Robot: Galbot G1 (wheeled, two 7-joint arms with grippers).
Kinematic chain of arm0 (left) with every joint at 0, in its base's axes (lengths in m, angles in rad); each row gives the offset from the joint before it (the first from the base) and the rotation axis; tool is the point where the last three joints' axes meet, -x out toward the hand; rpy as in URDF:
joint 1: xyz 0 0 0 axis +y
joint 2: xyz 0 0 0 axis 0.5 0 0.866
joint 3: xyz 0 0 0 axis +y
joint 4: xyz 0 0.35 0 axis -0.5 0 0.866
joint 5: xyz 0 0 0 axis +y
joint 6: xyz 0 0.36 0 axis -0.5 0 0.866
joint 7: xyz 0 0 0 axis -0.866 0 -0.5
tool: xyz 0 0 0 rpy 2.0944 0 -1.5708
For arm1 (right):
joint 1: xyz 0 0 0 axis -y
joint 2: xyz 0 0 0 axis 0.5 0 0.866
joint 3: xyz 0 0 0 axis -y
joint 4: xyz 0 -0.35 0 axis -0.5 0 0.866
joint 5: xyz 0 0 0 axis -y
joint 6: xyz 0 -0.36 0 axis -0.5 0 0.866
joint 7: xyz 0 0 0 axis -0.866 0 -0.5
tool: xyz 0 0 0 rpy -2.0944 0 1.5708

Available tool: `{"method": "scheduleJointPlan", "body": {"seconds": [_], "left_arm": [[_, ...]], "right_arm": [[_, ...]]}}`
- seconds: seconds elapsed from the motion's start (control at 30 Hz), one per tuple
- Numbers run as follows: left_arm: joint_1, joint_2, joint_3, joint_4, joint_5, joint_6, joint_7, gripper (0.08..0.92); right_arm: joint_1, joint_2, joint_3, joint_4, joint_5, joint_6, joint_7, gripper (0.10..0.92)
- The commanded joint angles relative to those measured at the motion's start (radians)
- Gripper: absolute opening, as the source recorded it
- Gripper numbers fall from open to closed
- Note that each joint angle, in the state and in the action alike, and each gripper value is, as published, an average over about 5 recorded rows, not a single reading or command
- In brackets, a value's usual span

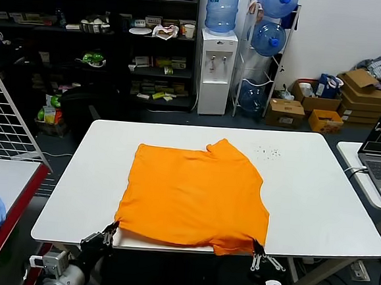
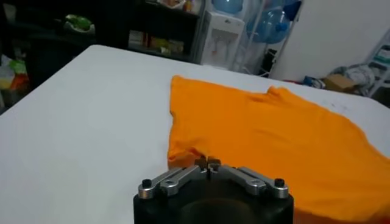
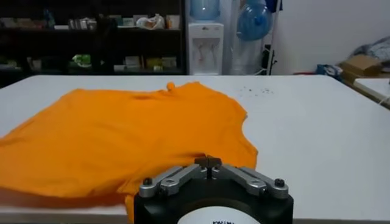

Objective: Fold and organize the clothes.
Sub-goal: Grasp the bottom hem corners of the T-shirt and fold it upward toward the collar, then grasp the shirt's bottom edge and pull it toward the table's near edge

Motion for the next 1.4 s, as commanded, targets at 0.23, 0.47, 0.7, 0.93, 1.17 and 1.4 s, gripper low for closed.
{"method": "scheduleJointPlan", "body": {"seconds": [0.23, 0.47, 0.7, 0.93, 1.17, 1.4], "left_arm": [[-0.368, 0.027, 0.125, 0.198, -0.071, 0.004, 0.013, 0.093], [-0.419, 0.005, 0.173, 0.238, -0.061, 0.027, -0.017, 0.093], [-0.427, -0.008, 0.191, 0.257, -0.052, 0.041, -0.028, 0.093], [-0.430, -0.015, 0.194, 0.271, -0.050, 0.046, -0.016, 0.118], [-0.423, -0.018, 0.185, 0.276, -0.040, 0.048, -0.024, 0.305], [-0.302, 0.004, 0.125, 0.220, -0.040, 0.048, -0.017, 0.504]], "right_arm": [[0.427, -0.096, -0.052, -0.176, 0.187, -0.120, 0.077, 0.122], [0.510, -0.117, -0.091, -0.241, 0.225, -0.149, 0.088, 0.122], [0.533, -0.100, -0.112, -0.282, 0.216, -0.152, 0.080, 0.122], [0.541, -0.085, -0.119, -0.311, 0.187, -0.133, 0.038, 0.205], [0.529, -0.081, -0.098, -0.320, 0.157, -0.068, -0.011, 0.404], [0.364, -0.180, -0.025, -0.253, 0.153, -0.021, -0.068, 0.603]]}}
